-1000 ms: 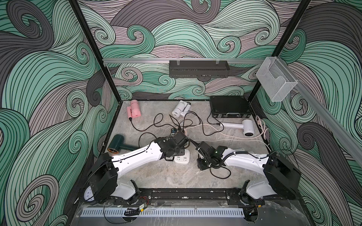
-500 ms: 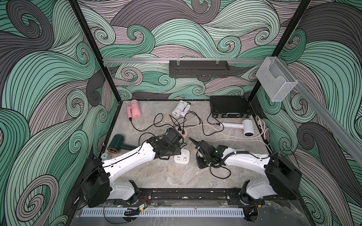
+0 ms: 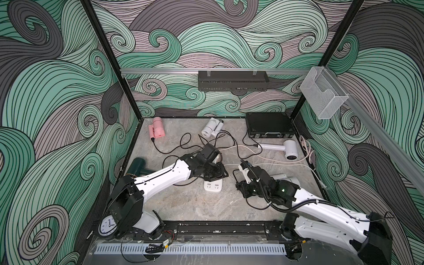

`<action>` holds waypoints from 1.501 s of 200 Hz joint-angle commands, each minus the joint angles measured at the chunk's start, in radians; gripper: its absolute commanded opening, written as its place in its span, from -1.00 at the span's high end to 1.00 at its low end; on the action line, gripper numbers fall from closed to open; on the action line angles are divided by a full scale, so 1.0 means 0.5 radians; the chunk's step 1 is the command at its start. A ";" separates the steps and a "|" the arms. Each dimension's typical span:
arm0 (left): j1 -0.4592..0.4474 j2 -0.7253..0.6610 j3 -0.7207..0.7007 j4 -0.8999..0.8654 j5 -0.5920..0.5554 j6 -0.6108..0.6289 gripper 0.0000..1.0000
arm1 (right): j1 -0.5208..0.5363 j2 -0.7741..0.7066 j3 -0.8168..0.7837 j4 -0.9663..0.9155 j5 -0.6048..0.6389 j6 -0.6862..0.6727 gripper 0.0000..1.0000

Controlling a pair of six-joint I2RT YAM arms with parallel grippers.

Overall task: Charge the blow dryers
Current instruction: Pick up the plug from the center of the board.

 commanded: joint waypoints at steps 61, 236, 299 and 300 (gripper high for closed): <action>-0.008 0.256 0.111 0.305 0.351 -0.108 0.30 | 0.082 0.113 0.020 0.213 0.140 -0.024 0.72; -0.014 0.315 0.196 0.045 0.296 0.127 1.00 | 0.065 0.173 0.113 0.173 0.040 -0.142 0.32; -0.008 0.162 0.115 0.020 0.235 0.630 1.00 | -0.310 0.169 0.256 -0.069 -0.792 -0.339 0.13; -0.006 0.159 0.115 0.024 0.238 0.636 1.00 | -0.313 0.172 0.256 -0.070 -0.803 -0.341 0.13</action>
